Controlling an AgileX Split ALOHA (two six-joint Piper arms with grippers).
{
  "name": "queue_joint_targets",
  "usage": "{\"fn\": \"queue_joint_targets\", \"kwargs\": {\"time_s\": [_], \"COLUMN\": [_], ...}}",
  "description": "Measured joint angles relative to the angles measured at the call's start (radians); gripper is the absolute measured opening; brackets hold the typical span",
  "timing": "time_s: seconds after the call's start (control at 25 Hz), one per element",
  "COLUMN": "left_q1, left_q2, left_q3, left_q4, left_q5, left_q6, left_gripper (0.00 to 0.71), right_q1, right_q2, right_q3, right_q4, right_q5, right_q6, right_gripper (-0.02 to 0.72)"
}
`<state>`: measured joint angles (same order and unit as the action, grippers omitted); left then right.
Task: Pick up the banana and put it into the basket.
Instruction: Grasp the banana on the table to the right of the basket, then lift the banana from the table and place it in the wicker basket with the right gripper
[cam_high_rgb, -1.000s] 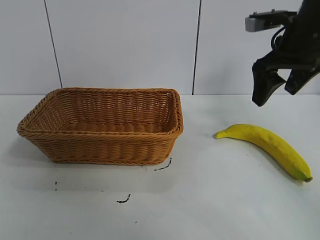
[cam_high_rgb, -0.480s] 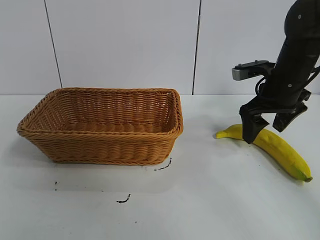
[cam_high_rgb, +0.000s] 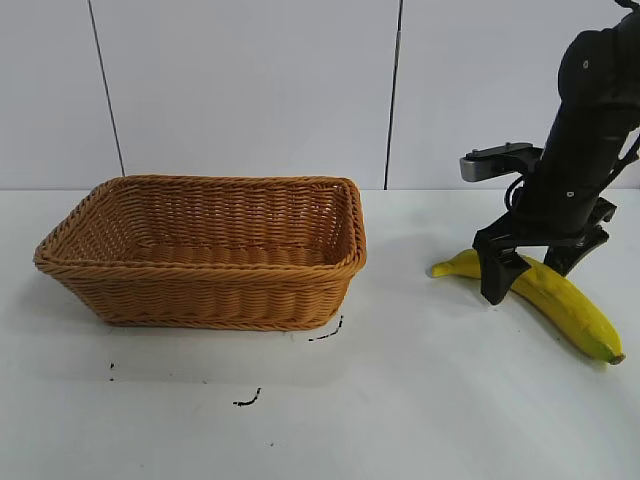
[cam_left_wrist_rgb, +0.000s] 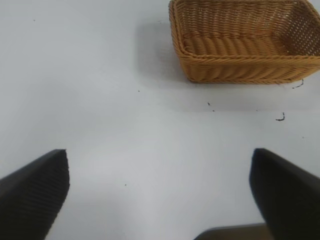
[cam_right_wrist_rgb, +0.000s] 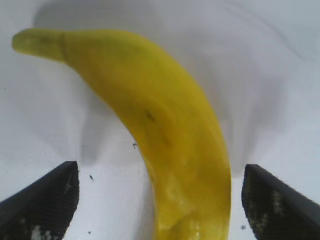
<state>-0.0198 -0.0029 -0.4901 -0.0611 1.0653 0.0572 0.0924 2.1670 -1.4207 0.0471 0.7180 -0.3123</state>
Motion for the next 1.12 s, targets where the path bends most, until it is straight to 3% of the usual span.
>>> {"fn": "queue_joint_targets", "kwargs": {"time_s": [0.2,0.32,0.4,0.48,0.84,0.96,1.12], "left_q1": [0.000,0.000,0.000,0.000,0.000,0.000,0.000], "left_q2": [0.000,0.000,0.000,0.000,0.000,0.000,0.000], "left_q3": [0.000,0.000,0.000,0.000,0.000,0.000,0.000], "left_q4": [0.000,0.000,0.000,0.000,0.000,0.000,0.000], "left_q5": [0.000,0.000,0.000,0.000,0.000,0.000,0.000], "left_q6": [0.000,0.000,0.000,0.000,0.000,0.000,0.000], "left_gripper": [0.695,0.695,0.695,0.695,0.695,0.695,0.695], "right_q1": [0.000,0.000,0.000,0.000,0.000,0.000,0.000], "right_q2": [0.016,0.017,0.017,0.017,-0.016,-0.061,-0.087], "right_q3": [-0.002,-0.002,-0.002,-0.002,-0.033,-0.096,-0.239], "right_q4": [-0.005,-0.016,-0.031,-0.047,-0.087,-0.091,-0.087], "right_q5": [-0.002,-0.002,0.001,0.008,0.077,0.161,0.337], "right_q6": [0.018,0.041,0.059,0.074,0.088,0.088,0.088], "right_gripper": [0.627,0.564,0.463,0.312,0.318,0.318,0.318]}}
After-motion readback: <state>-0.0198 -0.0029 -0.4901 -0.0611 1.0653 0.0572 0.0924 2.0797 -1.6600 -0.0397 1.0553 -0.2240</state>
